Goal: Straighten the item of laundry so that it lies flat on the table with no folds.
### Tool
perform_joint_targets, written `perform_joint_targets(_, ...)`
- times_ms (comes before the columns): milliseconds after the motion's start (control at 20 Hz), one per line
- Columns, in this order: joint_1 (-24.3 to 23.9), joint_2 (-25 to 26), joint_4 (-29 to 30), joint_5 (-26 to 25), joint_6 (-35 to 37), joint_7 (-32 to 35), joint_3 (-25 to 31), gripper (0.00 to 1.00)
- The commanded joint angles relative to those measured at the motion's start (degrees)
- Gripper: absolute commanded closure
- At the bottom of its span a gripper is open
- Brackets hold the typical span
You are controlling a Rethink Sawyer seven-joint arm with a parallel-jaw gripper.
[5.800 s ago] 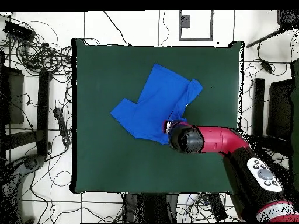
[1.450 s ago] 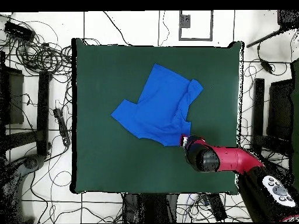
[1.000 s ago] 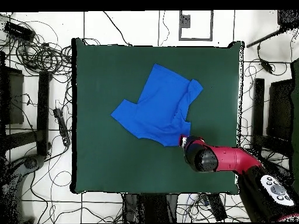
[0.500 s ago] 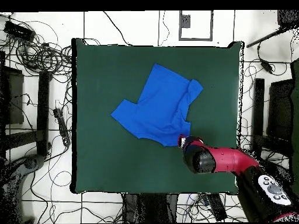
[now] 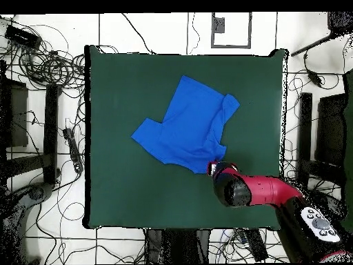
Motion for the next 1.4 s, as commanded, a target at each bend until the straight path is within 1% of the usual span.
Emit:
perform_joint_targets(50, 3.2, 1.9, 5.1, 0.3, 0.4, 4.9, 1.2, 1.00)
perform_joint_targets(350, 3.4, 1.1, 5.8, 0.4, 0.5, 5.1, 0.8, 1.00)
perform_joint_targets(650, 2.1, -2.6, 8.3, 0.4, 1.9, 4.7, -0.6, 1.00)
perform_joint_targets(1050, -1.7, -7.6, 9.9, -0.1, 5.1, 1.2, -0.4, 1.00)
perform_joint_targets(1400, -3.0, -8.9, 10.1, -0.4, 6.2, 0.1, 0.0, 1.00)
